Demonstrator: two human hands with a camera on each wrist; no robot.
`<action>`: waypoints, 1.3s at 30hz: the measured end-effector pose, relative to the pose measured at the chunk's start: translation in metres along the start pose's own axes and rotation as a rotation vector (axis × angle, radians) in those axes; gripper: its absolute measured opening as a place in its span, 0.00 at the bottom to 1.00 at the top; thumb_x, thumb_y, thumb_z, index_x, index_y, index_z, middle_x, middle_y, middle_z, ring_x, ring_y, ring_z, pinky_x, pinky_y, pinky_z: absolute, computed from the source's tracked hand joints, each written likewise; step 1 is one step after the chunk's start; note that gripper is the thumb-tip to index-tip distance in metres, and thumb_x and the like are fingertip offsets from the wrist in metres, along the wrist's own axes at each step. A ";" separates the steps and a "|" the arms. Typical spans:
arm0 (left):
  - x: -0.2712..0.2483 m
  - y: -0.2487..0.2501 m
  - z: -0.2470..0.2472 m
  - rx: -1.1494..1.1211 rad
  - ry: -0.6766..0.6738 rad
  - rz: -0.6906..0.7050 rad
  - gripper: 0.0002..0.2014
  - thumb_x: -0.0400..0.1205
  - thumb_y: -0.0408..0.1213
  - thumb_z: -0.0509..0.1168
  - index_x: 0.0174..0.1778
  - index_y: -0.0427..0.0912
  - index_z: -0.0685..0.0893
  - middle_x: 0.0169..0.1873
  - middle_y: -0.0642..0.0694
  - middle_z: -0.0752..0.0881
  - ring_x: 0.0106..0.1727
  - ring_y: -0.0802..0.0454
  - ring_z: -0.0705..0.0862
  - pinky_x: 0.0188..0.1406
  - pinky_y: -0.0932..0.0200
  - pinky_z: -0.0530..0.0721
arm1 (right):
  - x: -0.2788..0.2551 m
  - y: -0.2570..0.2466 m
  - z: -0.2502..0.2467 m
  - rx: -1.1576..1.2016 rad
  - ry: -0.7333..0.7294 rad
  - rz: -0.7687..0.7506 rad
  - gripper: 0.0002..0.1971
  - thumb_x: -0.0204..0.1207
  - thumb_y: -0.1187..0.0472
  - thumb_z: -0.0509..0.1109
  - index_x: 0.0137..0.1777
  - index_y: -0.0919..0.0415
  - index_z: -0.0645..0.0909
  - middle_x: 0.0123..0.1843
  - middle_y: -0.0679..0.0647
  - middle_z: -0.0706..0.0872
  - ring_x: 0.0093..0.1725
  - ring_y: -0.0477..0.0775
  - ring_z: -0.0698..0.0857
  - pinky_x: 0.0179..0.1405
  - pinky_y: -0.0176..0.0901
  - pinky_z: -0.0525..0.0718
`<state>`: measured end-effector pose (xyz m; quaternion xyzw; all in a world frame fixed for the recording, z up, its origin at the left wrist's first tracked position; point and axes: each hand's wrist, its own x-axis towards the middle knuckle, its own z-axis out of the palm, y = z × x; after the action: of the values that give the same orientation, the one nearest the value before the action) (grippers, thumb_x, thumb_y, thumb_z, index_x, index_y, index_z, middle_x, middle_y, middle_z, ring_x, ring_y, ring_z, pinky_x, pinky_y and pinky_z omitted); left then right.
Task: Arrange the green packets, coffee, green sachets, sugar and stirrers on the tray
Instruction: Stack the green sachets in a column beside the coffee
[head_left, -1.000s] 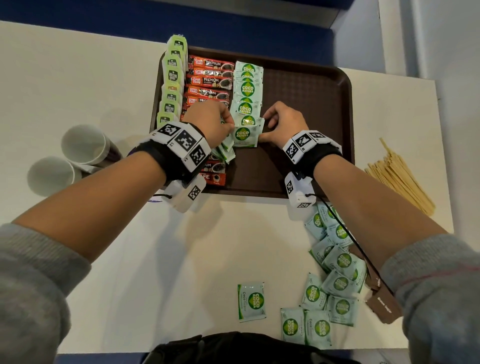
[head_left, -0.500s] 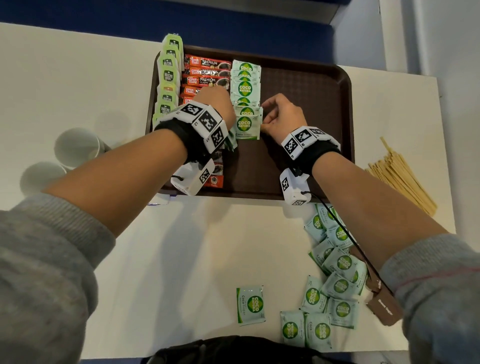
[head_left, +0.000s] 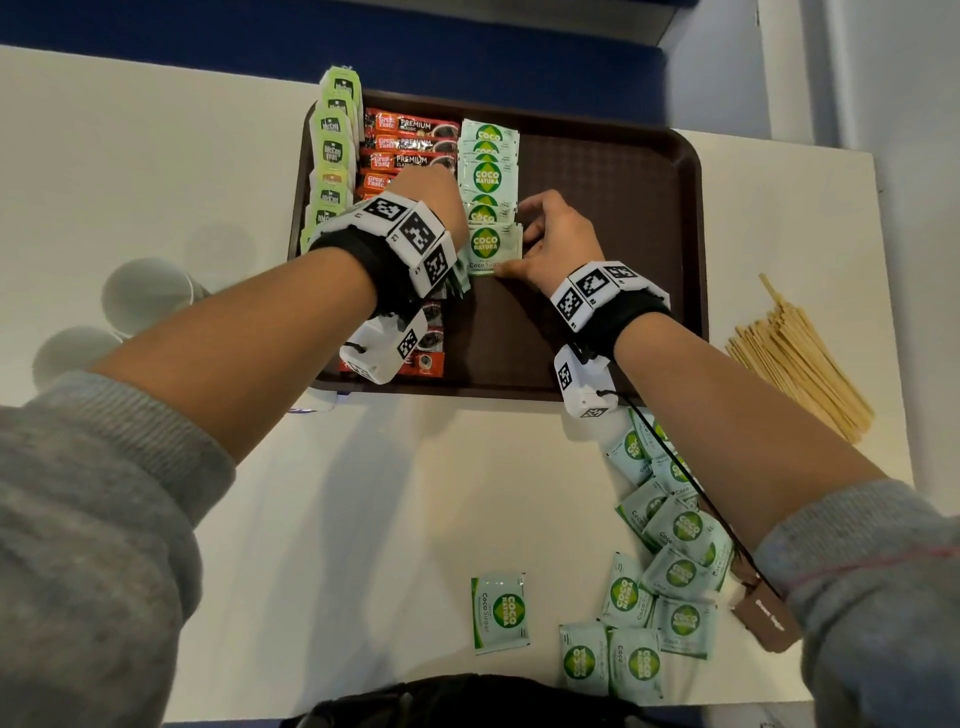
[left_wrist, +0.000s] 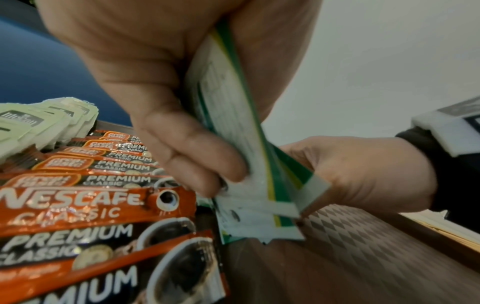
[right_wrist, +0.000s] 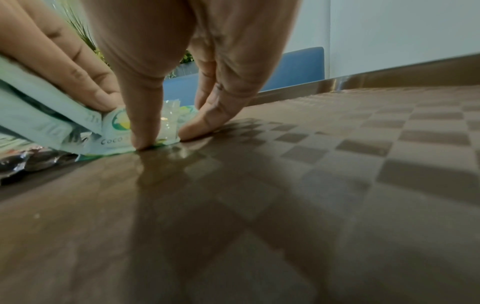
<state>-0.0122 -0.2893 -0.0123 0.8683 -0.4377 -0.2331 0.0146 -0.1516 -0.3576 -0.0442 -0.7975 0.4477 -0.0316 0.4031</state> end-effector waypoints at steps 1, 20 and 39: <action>-0.001 0.000 0.000 -0.012 -0.002 0.002 0.13 0.83 0.37 0.62 0.61 0.37 0.82 0.55 0.40 0.86 0.56 0.42 0.84 0.45 0.54 0.78 | 0.000 -0.001 0.001 -0.002 0.002 0.002 0.34 0.58 0.60 0.85 0.63 0.58 0.74 0.46 0.51 0.80 0.38 0.47 0.81 0.46 0.41 0.85; -0.018 -0.003 -0.020 -0.114 -0.058 -0.004 0.16 0.81 0.43 0.67 0.63 0.43 0.85 0.64 0.43 0.83 0.63 0.44 0.81 0.48 0.58 0.74 | 0.001 -0.004 0.002 -0.026 0.034 0.064 0.29 0.65 0.53 0.81 0.63 0.59 0.74 0.42 0.46 0.77 0.44 0.45 0.78 0.43 0.35 0.73; -0.016 -0.002 -0.017 -0.106 -0.154 0.004 0.18 0.80 0.50 0.67 0.59 0.40 0.83 0.52 0.44 0.84 0.50 0.49 0.75 0.29 0.66 0.65 | 0.012 -0.004 0.004 -0.096 0.051 0.045 0.32 0.68 0.55 0.80 0.72 0.59 0.75 0.61 0.55 0.79 0.58 0.49 0.80 0.53 0.30 0.73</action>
<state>-0.0116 -0.2787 0.0086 0.8448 -0.4265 -0.3220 0.0274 -0.1399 -0.3630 -0.0475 -0.8045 0.4768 -0.0213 0.3534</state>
